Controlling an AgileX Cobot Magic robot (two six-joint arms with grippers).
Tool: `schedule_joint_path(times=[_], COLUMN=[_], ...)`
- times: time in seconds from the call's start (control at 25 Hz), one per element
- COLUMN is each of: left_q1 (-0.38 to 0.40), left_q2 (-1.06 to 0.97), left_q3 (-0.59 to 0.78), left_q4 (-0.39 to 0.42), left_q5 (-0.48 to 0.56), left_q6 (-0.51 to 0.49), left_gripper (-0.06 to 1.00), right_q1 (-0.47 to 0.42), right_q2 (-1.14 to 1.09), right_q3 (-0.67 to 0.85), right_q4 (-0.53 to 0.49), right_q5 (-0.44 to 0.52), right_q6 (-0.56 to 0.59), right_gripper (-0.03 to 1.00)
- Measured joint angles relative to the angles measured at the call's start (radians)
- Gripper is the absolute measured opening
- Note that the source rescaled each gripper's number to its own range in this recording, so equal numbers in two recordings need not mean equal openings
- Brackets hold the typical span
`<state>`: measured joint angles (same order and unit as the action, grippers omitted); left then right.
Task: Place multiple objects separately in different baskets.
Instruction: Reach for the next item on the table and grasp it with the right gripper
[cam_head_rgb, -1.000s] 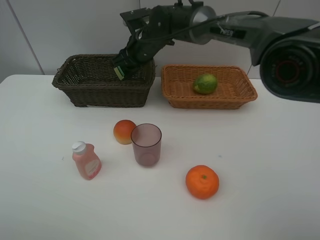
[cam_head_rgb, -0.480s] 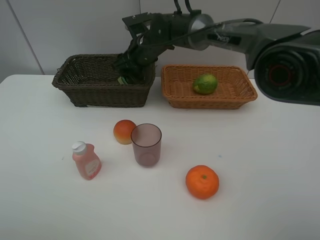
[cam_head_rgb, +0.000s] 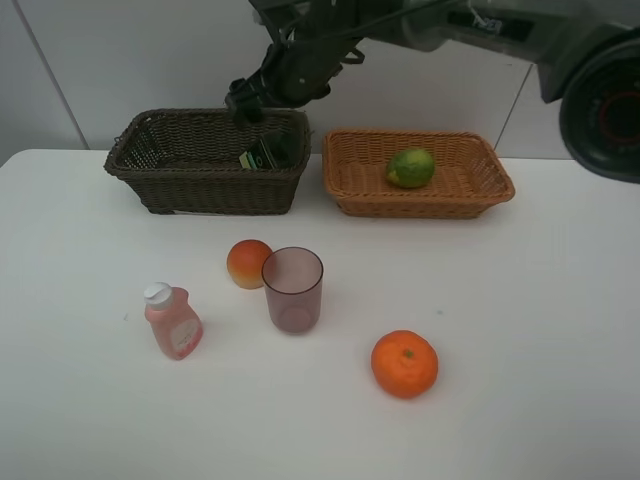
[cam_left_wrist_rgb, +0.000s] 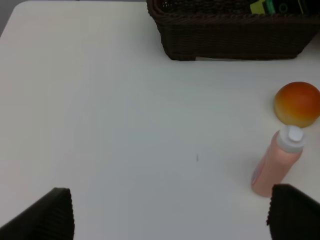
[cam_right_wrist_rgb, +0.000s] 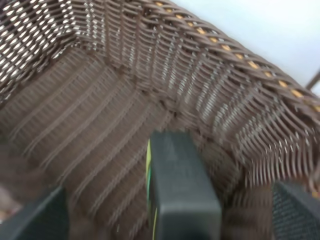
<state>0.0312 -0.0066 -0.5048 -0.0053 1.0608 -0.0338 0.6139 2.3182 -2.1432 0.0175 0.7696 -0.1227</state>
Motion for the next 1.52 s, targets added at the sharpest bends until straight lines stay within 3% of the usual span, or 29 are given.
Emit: schedule_joint_path(times=[0.2,0.4,0.84,1.4,1.52], left_q1=[0.000,0.000,0.000,0.000,0.000], left_q2=[0.000,0.000,0.000,0.000,0.000], left_q3=[0.000,0.000,0.000,0.000,0.000], left_q4=[0.000,0.000,0.000,0.000,0.000], left_q5=[0.000,0.000,0.000,0.000,0.000], left_q6=[0.000,0.000,0.000,0.000,0.000], left_gripper=[1.00,1.00,1.00,1.00,1.00], right_q1=[0.000,0.000,0.000,0.000,0.003], right_q2=[-0.054,-0.189,-0.559,-0.857,-0.875], right_q3=[0.012,0.198,0.792,1.275,1.346], right_q4=[-0.026,-0.059,-0.093,-0.077,-0.079], right_q5=[0.293,0.380,0.316,0.145,0.097], right_q6=[0.000,-0.010,-0.100,-0.633,-0.693], right_gripper=[0.79,0.79,0.79,0.79,0.79])
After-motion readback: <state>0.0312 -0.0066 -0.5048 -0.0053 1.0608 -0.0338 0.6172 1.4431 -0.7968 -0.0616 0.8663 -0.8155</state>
